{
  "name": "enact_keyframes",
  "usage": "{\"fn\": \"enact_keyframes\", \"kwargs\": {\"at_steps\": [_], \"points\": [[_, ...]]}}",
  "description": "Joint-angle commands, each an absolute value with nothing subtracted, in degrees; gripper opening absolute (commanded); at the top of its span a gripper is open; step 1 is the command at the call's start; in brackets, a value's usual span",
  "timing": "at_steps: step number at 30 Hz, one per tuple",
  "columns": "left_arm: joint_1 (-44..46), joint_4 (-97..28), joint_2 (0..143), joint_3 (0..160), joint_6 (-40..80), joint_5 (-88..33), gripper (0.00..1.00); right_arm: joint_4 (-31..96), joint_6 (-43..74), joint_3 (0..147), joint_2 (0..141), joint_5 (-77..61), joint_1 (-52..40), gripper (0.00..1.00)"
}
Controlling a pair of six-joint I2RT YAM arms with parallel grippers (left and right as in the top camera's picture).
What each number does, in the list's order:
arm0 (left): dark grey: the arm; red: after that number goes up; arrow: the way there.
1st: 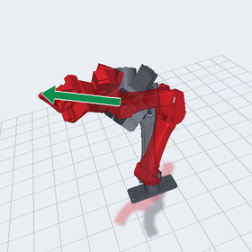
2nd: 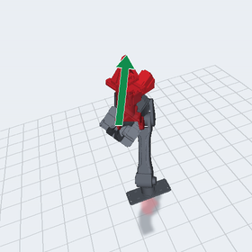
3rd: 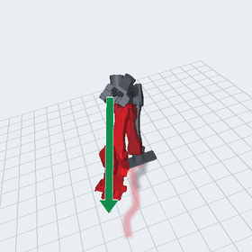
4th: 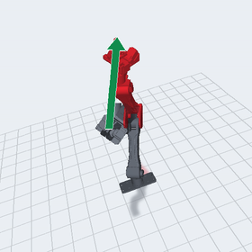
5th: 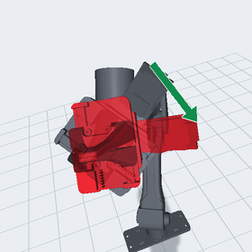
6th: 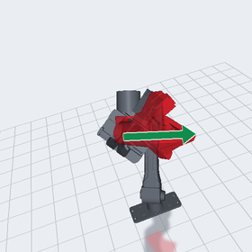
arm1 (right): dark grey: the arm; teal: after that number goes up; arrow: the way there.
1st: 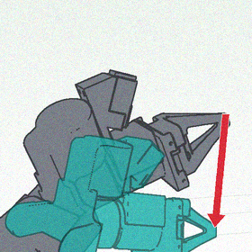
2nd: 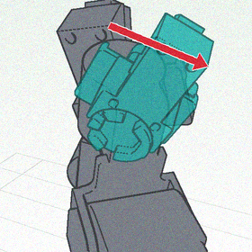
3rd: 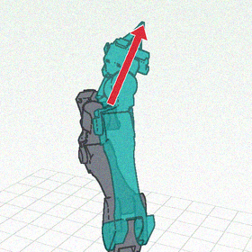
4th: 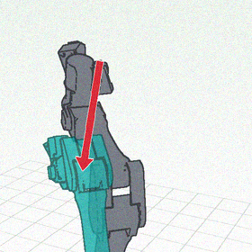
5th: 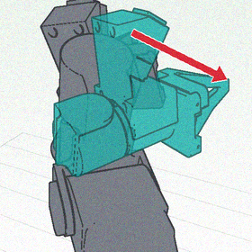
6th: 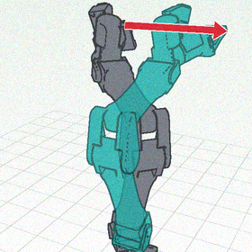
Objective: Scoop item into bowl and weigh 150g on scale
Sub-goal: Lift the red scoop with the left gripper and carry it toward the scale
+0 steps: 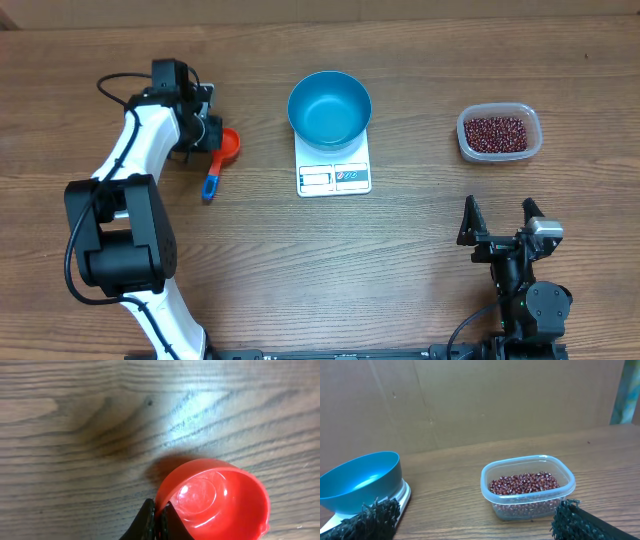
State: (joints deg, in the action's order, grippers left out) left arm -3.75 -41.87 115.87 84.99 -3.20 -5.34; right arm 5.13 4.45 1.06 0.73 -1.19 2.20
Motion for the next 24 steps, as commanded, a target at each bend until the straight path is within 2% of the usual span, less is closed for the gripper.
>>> {"fn": "enact_keyframes", "kwargs": {"at_steps": [1,13,24], "points": [[-3.75,-43.4,112.2,88.4,4.78,-6.0,0.04,4.82,4.71,0.45,0.16,-0.69,1.93,1.0],[-3.75,-50.76,100.42,90.78,28.42,-6.02,0.04,4.84,4.71,0.45,0.16,-0.69,1.93,1.0],[-3.62,-67.05,91.9,90.78,54.04,-8.01,0.04,4.84,4.71,0.45,0.16,-0.69,1.93,1.0]]}}
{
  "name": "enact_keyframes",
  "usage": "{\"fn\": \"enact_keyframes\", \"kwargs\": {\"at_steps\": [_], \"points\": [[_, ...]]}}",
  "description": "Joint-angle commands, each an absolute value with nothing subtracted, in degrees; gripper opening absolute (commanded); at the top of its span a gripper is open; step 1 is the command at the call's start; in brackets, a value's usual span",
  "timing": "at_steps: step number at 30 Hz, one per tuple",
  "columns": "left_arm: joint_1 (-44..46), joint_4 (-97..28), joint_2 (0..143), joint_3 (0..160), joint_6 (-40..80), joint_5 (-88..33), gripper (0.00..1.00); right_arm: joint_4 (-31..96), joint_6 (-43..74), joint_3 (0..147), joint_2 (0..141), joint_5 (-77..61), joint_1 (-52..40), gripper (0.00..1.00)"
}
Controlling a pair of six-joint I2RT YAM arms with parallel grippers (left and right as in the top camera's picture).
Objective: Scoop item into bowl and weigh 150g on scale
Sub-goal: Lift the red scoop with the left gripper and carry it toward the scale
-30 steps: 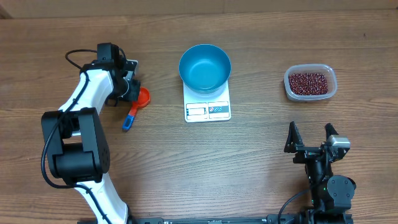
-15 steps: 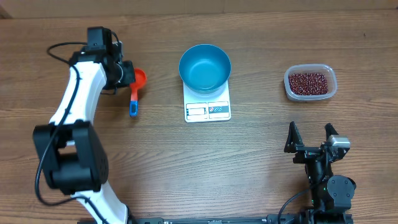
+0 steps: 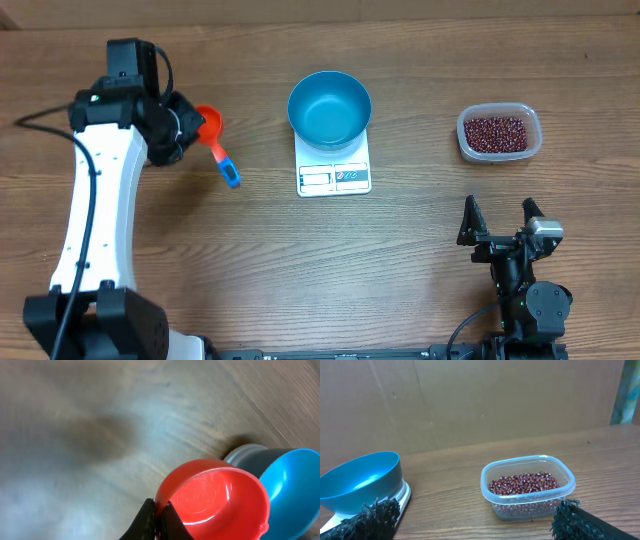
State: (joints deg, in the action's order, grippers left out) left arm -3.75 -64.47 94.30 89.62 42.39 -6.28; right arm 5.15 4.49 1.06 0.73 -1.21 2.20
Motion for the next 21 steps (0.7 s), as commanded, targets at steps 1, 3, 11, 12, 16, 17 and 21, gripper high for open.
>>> {"fn": "enact_keyframes", "kwargs": {"at_steps": [1,3,11,12,16,17,21], "points": [[-3.53,-68.55,91.55,90.78,56.12,-8.19,0.04,4.84,4.71,0.45,0.16,-0.69,1.93,1.0],[-3.01,-71.26,91.09,90.78,59.9,-8.54,0.04,4.84,4.71,0.45,0.16,-0.69,1.93,1.0],[1.87,-76.34,91.05,90.78,63.92,-8.62,0.04,4.82,4.71,0.45,0.16,-0.69,1.93,1.0],[2.83,-76.47,91.05,90.78,63.94,-8.62,0.04,4.82,4.71,0.45,0.16,-0.69,1.93,1.0],[6.79,-76.95,91.05,90.78,65.91,-8.21,0.04,4.82,4.71,0.45,0.16,-0.69,1.93,1.0],[7.75,-77.38,91.05,90.78,67.35,-7.79,0.04,4.82,4.71,0.45,0.16,-0.69,1.93,1.0],[12.08,-80.29,91.05,90.78,76.14,-4.56,0.04,4.84,4.71,0.45,0.16,-0.69,1.93,1.0]]}}
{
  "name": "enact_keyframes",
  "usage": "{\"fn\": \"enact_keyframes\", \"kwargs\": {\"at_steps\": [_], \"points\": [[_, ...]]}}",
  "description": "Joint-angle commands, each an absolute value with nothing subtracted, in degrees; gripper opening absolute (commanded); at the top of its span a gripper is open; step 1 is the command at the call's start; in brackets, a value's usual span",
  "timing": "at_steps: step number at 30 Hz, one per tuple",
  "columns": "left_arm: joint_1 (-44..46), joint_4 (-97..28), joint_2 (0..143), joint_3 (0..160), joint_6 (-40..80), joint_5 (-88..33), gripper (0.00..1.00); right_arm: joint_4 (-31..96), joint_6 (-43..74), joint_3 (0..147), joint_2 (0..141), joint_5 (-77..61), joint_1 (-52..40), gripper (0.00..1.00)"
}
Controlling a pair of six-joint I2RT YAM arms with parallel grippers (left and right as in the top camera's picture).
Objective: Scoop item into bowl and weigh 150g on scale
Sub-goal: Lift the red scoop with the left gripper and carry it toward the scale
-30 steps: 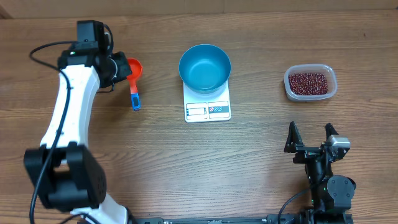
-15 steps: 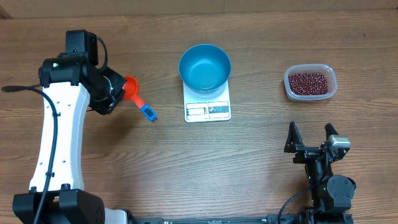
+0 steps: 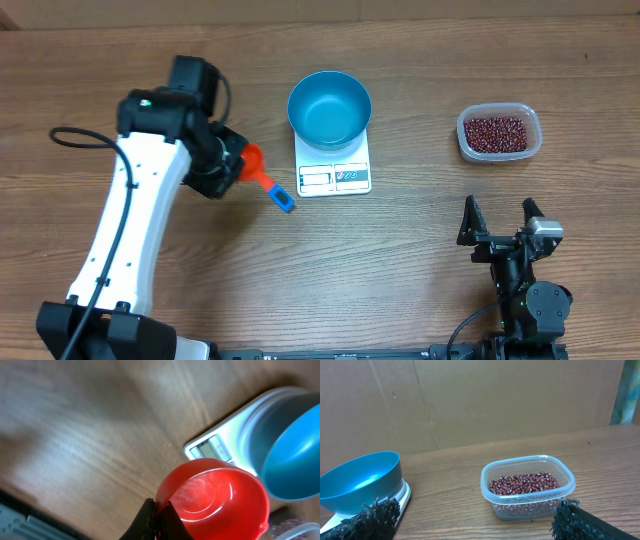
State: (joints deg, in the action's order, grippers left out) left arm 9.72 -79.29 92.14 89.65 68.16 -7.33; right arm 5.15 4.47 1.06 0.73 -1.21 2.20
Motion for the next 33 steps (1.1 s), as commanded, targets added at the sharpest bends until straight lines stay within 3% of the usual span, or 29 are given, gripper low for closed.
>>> {"fn": "enact_keyframes", "kwargs": {"at_steps": [1,15,33], "points": [[13.21,-80.64,91.05,90.78,77.87,-3.9,0.04,4.82,4.71,0.45,0.16,-0.69,1.93,1.0],[26.81,-80.68,91.05,90.78,91.98,4.25,0.04,4.82,4.71,0.45,0.16,-0.69,1.93,1.0],[28.95,-76.77,91.07,90.78,92.01,4.45,0.04,4.82,4.71,0.45,0.16,-0.69,1.93,1.0]]}}
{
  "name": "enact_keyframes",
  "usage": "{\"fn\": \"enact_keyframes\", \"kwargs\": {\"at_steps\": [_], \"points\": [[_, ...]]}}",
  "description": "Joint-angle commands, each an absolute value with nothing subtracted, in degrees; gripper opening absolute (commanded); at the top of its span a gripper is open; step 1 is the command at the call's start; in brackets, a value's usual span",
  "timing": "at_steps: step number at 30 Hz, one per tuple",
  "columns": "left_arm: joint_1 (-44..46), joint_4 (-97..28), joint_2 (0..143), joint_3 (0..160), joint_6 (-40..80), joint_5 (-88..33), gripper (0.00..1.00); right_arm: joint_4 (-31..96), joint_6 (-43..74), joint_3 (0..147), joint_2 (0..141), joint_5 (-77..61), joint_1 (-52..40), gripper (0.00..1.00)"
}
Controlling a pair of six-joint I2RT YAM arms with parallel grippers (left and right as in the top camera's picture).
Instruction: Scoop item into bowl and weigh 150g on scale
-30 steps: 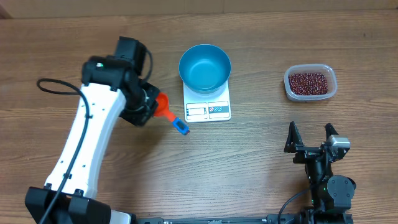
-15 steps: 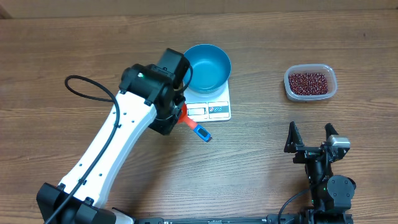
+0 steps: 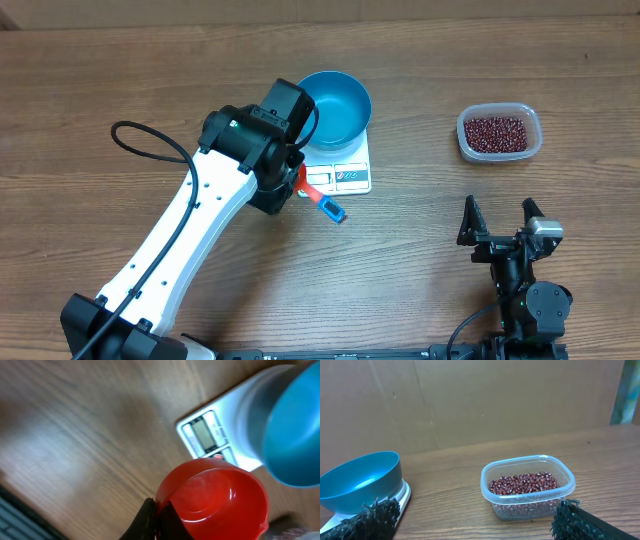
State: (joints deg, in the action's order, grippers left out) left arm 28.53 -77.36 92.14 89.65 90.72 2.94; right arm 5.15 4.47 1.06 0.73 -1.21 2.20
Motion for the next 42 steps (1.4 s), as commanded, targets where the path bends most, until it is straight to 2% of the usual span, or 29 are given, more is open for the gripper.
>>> {"fn": "enact_keyframes", "kwargs": {"at_steps": [1,20,25,33,37,40,42], "points": [[28.95,-76.38,91.07,90.76,92.01,4.47,0.04,4.82,4.71,0.45,0.16,-0.69,1.93,1.0],[29.28,-74.89,91.07,90.76,104.03,4.45,0.04,4.82,4.71,0.45,0.16,-0.69,1.93,1.0],[29.28,-74.94,91.07,90.76,107.94,1.23,0.04,4.82,4.71,0.45,0.16,-0.69,1.93,1.0],[29.32,-75.88,91.07,90.76,108.86,0.58,0.04,4.78,4.75,0.45,0.16,-0.86,1.93,1.0],[29.32,-76.2,91.07,90.76,108.88,0.6,0.04,3.88,4.75,0.45,0.16,-10.09,1.93,1.0],[29.32,-76.2,91.07,90.76,108.88,0.6,0.04,3.03,4.78,0.45,0.16,-20.82,1.93,1.0],[29.32,-76.23,91.07,90.76,108.86,0.6,0.04,3.03,8.95,0.45,0.19,-30.79,1.93,1.0]]}}
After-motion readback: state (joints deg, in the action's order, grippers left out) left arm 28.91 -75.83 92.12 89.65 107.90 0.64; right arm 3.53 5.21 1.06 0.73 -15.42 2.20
